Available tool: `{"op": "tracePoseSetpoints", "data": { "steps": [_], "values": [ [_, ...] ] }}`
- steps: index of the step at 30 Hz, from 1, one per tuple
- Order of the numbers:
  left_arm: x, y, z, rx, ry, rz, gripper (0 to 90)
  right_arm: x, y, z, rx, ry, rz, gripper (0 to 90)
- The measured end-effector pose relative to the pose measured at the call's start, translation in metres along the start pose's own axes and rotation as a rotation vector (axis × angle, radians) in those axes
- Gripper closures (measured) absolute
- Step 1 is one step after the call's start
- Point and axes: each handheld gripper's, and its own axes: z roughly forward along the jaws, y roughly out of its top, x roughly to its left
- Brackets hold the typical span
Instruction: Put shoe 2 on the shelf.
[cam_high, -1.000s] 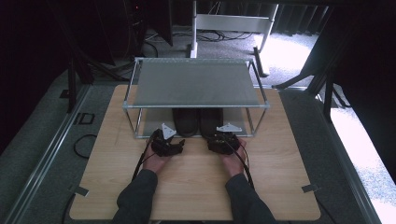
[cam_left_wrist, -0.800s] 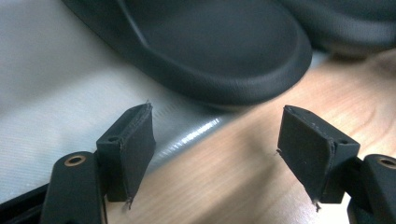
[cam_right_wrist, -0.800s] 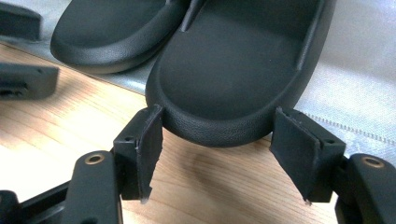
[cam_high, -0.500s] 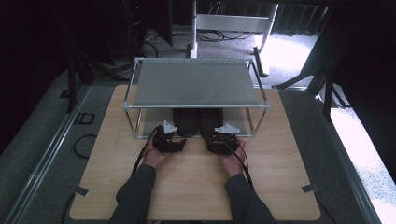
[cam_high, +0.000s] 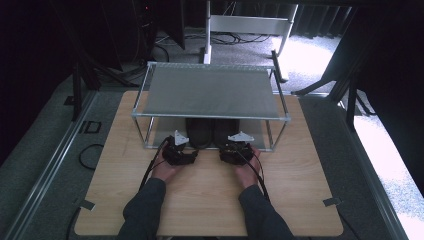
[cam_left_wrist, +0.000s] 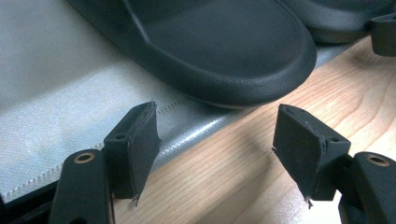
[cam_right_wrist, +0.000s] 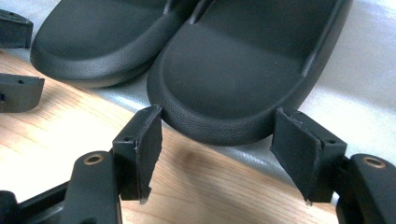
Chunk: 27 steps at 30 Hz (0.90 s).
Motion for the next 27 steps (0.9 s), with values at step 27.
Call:
{"op": "tracePoseSetpoints", "data": {
  "steps": [27],
  "values": [
    [-0.001,-0.026,-0.043,-0.135,0.063,-0.070,34.1,-0.017,-0.038,-0.061,0.012,0.039,-0.043,33.5]
  ]
}}
